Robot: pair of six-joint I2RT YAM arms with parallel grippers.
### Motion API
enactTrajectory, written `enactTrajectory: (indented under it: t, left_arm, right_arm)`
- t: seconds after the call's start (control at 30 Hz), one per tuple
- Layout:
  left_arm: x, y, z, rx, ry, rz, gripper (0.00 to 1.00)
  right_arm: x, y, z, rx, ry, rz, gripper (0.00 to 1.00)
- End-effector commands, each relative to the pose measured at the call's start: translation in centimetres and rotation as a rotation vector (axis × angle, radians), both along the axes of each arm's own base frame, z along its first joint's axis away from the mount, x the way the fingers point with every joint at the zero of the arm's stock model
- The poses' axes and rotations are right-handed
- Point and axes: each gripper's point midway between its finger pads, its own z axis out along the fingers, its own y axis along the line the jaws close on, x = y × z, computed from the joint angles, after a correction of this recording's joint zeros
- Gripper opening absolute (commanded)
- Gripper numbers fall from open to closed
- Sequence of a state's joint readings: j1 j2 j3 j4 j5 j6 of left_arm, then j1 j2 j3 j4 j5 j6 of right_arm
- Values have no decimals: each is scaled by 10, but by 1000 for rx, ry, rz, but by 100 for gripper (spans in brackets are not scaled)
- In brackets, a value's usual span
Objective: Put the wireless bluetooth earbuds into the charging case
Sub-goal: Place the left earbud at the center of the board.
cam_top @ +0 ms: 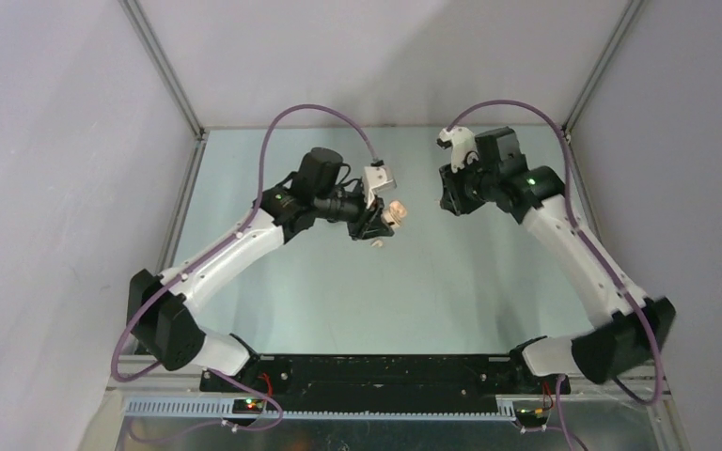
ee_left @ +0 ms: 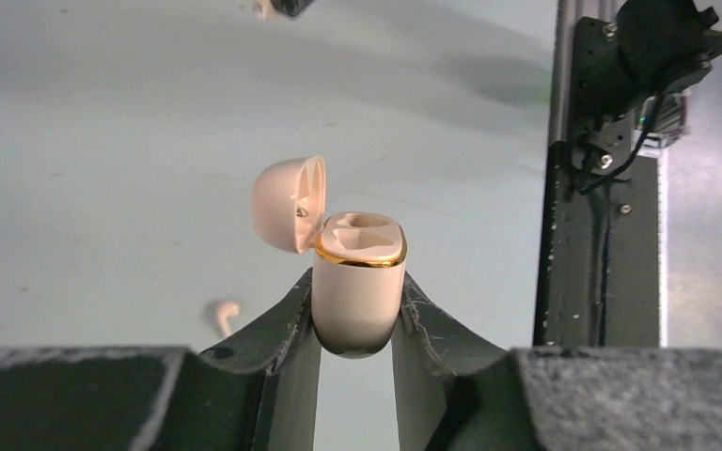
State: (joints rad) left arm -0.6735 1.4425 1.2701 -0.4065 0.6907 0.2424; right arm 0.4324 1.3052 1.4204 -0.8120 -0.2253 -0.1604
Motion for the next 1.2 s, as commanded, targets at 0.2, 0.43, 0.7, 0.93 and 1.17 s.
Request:
enactTrajectory:
  t: [0.2, 0.43, 0.7, 0.93, 1.17]
  left_arm:
    - [-6, 52, 44, 62, -337, -52, 1]
    - [6, 82, 38, 57, -351, 34, 1]
    - [16, 93, 21, 25, -324, 125, 1]
    - [19, 87, 17, 3, -264, 139, 1]
    - [13, 83, 19, -52, -247, 144, 1]
  right_arm:
    - [28, -17, -151, -265, 409, 29, 26]
    - [55, -4, -210, -350, 583, 55, 25]
    - [66, 9, -242, -437, 595, 64, 29]
    - [73, 12, -234, -413, 539, 53, 58]
    - [75, 8, -208, -226, 494, -13, 65]
